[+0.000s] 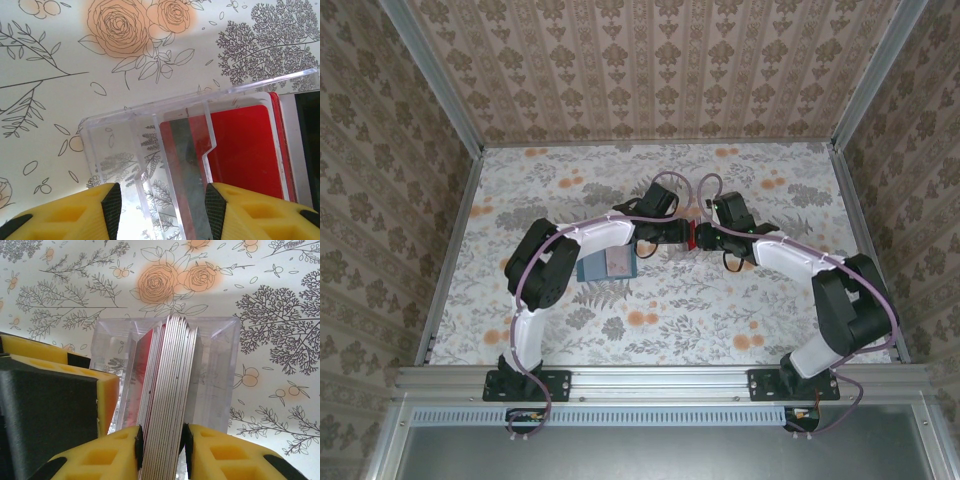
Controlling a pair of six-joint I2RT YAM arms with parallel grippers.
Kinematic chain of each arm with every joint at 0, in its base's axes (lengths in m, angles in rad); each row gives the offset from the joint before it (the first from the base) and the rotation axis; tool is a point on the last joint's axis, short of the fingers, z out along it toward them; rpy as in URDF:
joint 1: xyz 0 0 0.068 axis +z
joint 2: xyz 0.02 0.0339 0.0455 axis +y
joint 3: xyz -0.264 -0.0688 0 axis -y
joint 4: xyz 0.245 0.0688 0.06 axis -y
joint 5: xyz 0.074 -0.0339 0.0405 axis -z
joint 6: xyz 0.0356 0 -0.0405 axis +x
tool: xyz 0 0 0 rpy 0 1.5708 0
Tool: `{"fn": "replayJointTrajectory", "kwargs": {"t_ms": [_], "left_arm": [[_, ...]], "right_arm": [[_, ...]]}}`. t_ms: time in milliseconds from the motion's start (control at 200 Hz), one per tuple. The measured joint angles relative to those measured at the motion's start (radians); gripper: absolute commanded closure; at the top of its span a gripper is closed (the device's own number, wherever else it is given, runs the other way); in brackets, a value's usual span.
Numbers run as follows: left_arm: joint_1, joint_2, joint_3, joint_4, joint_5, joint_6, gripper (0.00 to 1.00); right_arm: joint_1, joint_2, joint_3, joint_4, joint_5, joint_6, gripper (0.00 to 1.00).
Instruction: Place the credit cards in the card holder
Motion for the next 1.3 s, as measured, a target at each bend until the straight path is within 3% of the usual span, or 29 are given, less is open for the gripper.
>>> {"fn": "replayJointTrajectory", "kwargs": {"t_ms": [355, 625, 990, 1300], "left_arm": [[-0.001, 0.000, 0.000, 0.000, 0.000, 0.000, 0.48], [-0.001, 0.000, 0.000, 0.000, 0.000, 0.000, 0.48], [-0.001, 0.000, 0.000, 0.000, 0.000, 0.000, 0.48], [-0.001, 0.000, 0.000, 0.000, 0.000, 0.000, 0.48]], "right_arm": [[-0.004, -0.024, -0.006, 0.016, -0.034, 0.003, 0.65], [-0.015, -0.025, -0.014, 0.027, -0.042, 0.012, 0.75], [-0.018, -0.066, -0.050, 0.056, -0.046, 0.025, 0.77], [-0.018, -0.126, -0.076, 0.073, -0.045, 0.029, 0.85]]}}
